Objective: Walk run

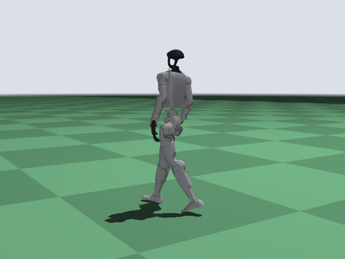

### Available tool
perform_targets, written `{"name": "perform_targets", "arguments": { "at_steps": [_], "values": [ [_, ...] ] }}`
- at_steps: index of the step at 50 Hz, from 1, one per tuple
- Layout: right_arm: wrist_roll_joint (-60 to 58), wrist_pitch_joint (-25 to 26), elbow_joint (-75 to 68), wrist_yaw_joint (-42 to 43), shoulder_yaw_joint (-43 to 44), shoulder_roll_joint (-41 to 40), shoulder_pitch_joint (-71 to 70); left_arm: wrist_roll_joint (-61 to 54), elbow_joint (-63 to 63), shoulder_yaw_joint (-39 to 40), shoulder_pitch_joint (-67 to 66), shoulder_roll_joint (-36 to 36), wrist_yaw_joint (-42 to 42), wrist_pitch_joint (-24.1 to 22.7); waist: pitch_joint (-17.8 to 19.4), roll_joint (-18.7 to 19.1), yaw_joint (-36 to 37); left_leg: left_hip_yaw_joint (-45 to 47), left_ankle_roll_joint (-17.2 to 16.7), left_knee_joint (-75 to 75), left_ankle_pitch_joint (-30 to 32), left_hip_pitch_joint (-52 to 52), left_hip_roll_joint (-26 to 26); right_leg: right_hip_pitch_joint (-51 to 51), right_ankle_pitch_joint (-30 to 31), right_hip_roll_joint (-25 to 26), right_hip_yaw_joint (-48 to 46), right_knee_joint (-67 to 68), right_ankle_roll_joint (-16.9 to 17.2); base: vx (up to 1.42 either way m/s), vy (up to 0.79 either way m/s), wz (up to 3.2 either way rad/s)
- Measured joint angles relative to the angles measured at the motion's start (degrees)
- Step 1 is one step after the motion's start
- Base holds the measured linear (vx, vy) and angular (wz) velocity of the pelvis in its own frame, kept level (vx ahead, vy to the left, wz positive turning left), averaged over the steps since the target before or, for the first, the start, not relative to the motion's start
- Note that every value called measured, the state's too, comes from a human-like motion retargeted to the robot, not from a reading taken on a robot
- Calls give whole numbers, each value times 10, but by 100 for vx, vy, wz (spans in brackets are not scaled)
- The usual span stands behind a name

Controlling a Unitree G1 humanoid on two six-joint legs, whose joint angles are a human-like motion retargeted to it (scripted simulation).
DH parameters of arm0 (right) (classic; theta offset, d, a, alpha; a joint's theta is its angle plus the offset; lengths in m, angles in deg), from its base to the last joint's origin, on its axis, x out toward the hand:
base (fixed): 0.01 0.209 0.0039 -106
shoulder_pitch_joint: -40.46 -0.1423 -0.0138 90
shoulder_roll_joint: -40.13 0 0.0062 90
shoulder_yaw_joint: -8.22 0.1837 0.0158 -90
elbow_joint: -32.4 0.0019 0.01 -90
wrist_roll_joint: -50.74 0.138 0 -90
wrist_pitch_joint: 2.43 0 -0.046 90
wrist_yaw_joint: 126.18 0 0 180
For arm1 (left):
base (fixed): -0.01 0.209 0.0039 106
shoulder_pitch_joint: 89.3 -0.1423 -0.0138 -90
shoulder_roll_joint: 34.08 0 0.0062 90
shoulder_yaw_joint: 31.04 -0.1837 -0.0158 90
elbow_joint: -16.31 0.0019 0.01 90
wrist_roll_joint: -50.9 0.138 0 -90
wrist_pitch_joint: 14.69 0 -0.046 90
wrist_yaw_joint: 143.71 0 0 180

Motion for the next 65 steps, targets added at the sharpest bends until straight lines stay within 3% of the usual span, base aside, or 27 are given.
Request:
{"name": "perform_targets", "arguments": {
  "at_steps": [5,7,12,17,22,25,27,30,32,35,38,40,43,45,48,52,55,59,65],
  "values": [
    [-2,41,1,-57,5,12,-8,-32,17,16,-1,11,12,-11,0,-13,10,41,-70,204,253,-66,4,63,-16,-9,33,29,-25,76,-50,4],
    [-12,48,1,-52,-7,26,-16,-34,-6,-6,1,-2,-2,-25,0,-30,-1,67,-54,291,299,-113,3,88,-27,-15,18,24,-45,62,-41,35],
    [-40,50,-24,-68,-19,23,-23,18,-82,-25,-9,-37,-74,-64,8,-58,24,151,-2,360,162,-216,36,143,-57,-2,23,14,-65,57,-44,-32],
    [-49,49,-51,-90,-10,16,-26,-10,-90,-9,-11,-18,-106,-84,20,-59,62,190,-15,245,63,-295,41,183,-84,40,34,5,-91,56,-33,-66],
    [-34,52,-70,-108,-9,14,-25,7,-102,-9,-6,-14,-115,-85,44,-25,82,172,-32,37,55,-331,45,233,-120,106,42,2,-111,61,-28,-42],
    [-42,54,-75,-114,-8,16,-28,10,-100,-8,-4,-13,-112,-84,54,-21,103,118,-47,-62,28,-355,20,264,-140,126,50,2,-120,67,-27,-69],
    [-53,59,-79,-117,-4,14,-31,3,-90,-3,0,-10,-105,-81,53,-21,108,98,-76,-116,10,-368,6,278,-154,133,54,5,-122,72,-26,-33],
    [-58,63,-87,-121,-2,12,-30,-8,-79,5,2,-3,-89,-76,52,-20,109,132,-84,-142,2,-369,3,299,-169,142,53,14,-126,82,-23,-22],
    [-53,65,-94,-124,-7,13,-27,-21,-77,11,5,0,-78,-75,48,-20,120,168,-68,-116,-2,-359,14,313,-160,148,47,25,-122,83,-20,-62],
    [-40,77,-103,-125,-8,15,-22,-31,-85,15,6,0,-87,-77,29,-28,143,173,-23,-92,30,-343,17,325,-115,135,33,51,-92,95,-19,-71],
    [-13,81,-107,-114,6,4,-9,-33,-82,21,5,1,-83,-67,7,-36,141,140,4,-71,63,-326,10,320,22,117,8,114,-39,99,-18,-23],
    [2,74,-107,-97,5,-4,-5,-42,-73,24,11,-1,-53,-56,2,-35,130,136,24,-44,54,-319,25,295,127,118,14,190,5,101,-22,-3],
    [-21,62,-84,-65,-20,0,-11,-34,-72,12,18,-21,-35,-22,13,-33,132,146,48,-26,15,-282,36,226,214,119,36,359,62,81,-21,-45],
    [-73,59,-60,-44,-26,10,-20,-16,-65,7,23,-32,-23,-20,15,-9,135,148,50,-36,-2,-254,58,190,197,127,27,388,53,75,-12,-72],
    [-103,43,-28,-17,-12,19,-24,7,-50,7,19,-25,7,-5,21,9,125,153,50,-47,-20,-216,63,135,105,109,26,402,17,73,-8,-24],
    [-70,1,-5,20,-10,22,-22,0,-43,0,6,-19,-1,-2,25,22,66,110,57,-65,-40,-172,41,66,-8,68,15,332,24,67,-15,84],
    [-62,-19,6,40,-13,23,-16,-3,-39,4,-2,-10,-10,-6,26,5,44,100,64,-72,-62,-136,9,34,-23,37,43,213,64,66,-22,45],
    [-63,-12,7,35,-4,14,-10,3,-29,9,0,-3,12,7,36,-15,24,79,63,-72,-93,-81,-15,-2,-59,-10,65,73,65,69,-28,46],
    [-42,12,5,22,0,12,-11,35,-33,2,5,-5,11,10,32,-4,12,54,48,-59,-125,-34,-4,-47,-91,-34,0,-26,78,71,-33,39]
  ]
}}
